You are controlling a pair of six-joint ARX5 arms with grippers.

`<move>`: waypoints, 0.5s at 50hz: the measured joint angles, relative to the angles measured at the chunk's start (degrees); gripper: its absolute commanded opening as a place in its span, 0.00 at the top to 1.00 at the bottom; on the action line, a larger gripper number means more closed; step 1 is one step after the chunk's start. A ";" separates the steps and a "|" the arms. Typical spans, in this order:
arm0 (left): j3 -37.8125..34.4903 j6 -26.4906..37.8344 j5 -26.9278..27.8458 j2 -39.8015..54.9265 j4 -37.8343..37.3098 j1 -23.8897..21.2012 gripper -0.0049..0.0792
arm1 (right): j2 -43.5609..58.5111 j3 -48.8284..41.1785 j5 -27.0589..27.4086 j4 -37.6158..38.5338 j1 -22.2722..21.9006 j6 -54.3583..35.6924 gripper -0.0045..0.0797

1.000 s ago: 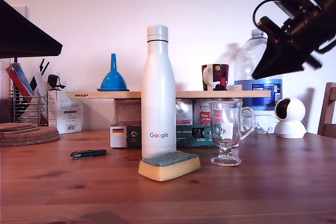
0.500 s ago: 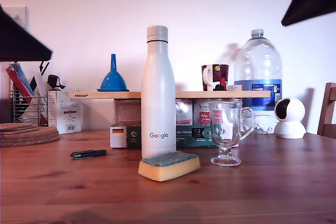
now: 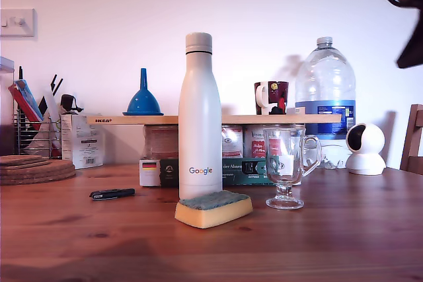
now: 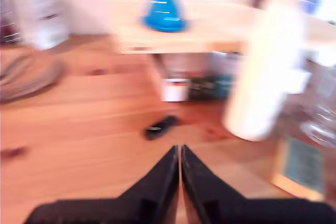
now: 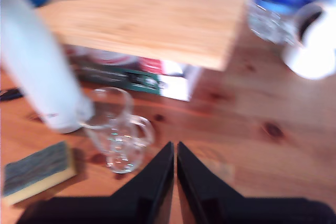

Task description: Knock the sponge off the top of the glass cup

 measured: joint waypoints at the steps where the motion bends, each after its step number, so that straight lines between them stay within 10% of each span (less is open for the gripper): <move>1: 0.00 0.00 0.02 0.00 -0.09 0.31 0.97 | -0.46 -0.50 0.17 0.85 -0.04 0.00 0.96; 25: 0.00 3.67 0.13 -1.55 -0.61 4.15 0.97 | -16.48 -19.80 5.66 5.60 -0.02 4.72 0.96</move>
